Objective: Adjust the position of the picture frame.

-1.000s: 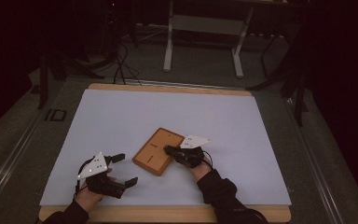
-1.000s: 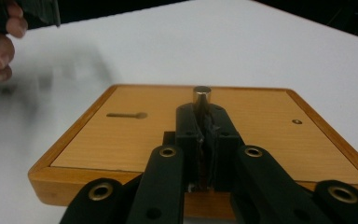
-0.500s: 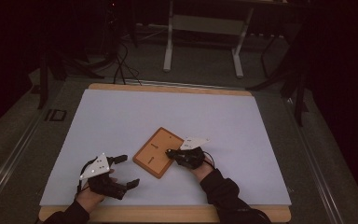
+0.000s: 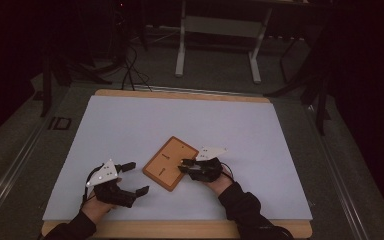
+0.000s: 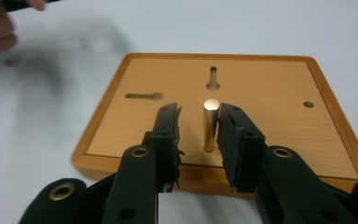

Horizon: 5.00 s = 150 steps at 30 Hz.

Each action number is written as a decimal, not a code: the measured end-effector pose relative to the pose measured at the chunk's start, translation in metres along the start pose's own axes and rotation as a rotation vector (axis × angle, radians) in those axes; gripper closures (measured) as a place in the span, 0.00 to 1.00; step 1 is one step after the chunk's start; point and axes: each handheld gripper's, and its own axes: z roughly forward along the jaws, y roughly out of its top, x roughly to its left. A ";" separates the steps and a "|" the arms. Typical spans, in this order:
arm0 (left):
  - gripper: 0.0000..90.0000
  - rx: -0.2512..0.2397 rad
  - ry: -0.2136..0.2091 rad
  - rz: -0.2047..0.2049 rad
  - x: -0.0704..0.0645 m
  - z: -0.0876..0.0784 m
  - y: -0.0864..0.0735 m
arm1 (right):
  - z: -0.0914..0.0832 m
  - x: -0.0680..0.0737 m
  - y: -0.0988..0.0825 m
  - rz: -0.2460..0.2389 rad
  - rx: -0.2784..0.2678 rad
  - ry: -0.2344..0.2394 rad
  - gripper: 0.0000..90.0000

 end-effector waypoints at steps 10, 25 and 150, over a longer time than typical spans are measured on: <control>0.17 0.022 0.008 -0.041 0.016 0.001 0.004 | -0.053 0.000 -0.001 0.006 -0.080 -0.077 0.59; 0.84 0.182 0.237 -0.005 0.039 0.017 -0.001 | -0.091 0.001 -0.025 0.055 -0.134 -0.136 0.15; 1.00 0.438 -0.212 0.215 -0.085 0.161 0.026 | -0.146 -0.006 -0.048 0.147 -0.209 -0.205 0.18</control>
